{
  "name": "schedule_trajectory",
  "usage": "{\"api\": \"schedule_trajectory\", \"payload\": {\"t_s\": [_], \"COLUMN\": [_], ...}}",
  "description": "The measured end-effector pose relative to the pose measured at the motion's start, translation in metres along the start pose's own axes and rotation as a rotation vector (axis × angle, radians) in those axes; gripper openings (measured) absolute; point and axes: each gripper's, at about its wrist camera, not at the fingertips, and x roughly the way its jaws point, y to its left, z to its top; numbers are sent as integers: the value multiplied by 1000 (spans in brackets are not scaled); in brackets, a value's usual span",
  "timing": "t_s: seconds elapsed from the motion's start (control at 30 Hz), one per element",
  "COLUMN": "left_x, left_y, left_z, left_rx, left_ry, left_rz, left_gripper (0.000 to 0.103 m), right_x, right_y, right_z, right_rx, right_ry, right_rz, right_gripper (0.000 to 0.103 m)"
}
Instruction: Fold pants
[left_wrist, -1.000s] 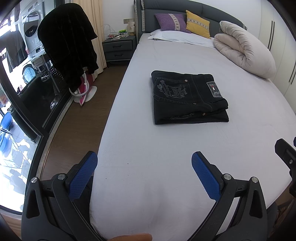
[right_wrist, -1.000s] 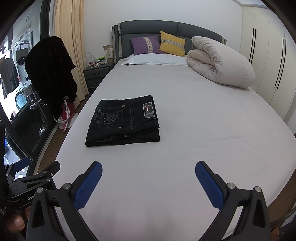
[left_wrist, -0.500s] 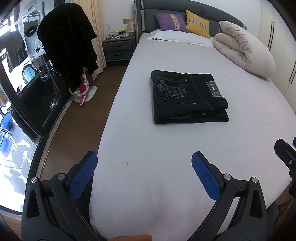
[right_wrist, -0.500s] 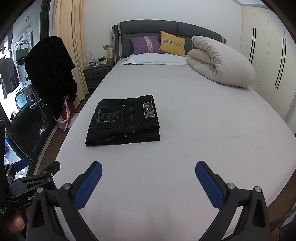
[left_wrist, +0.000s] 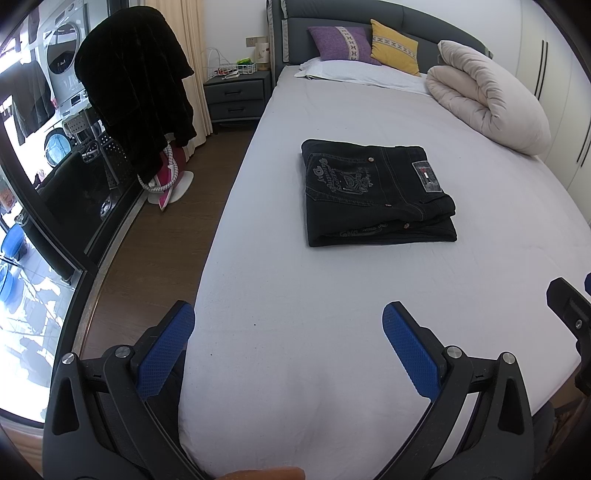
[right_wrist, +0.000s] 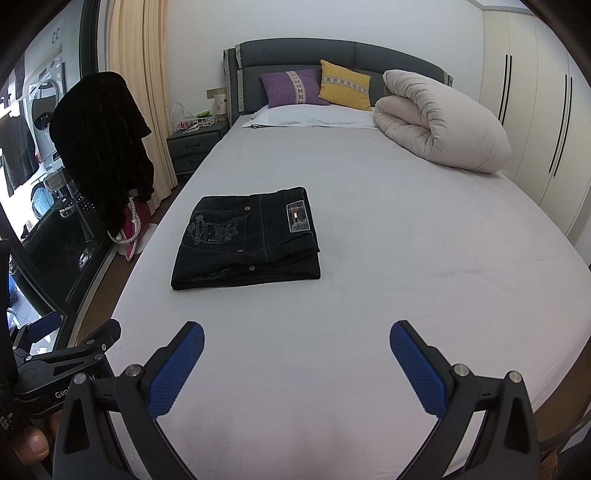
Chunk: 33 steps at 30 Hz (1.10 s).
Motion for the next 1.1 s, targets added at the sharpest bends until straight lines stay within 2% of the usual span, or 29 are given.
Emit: {"api": "schedule_trajectory", "payload": {"t_s": [1.1], "left_x": [4], "left_y": [-1], "left_z": [-5], "left_rx": [22], "left_ry": [-3], "left_rz": [-12], "left_gripper": [103], "right_x": [-1], "right_y": [4], "right_z": [-6], "right_rx": [5], "right_ry": [7], "right_rz": [7], "right_gripper": [103]}}
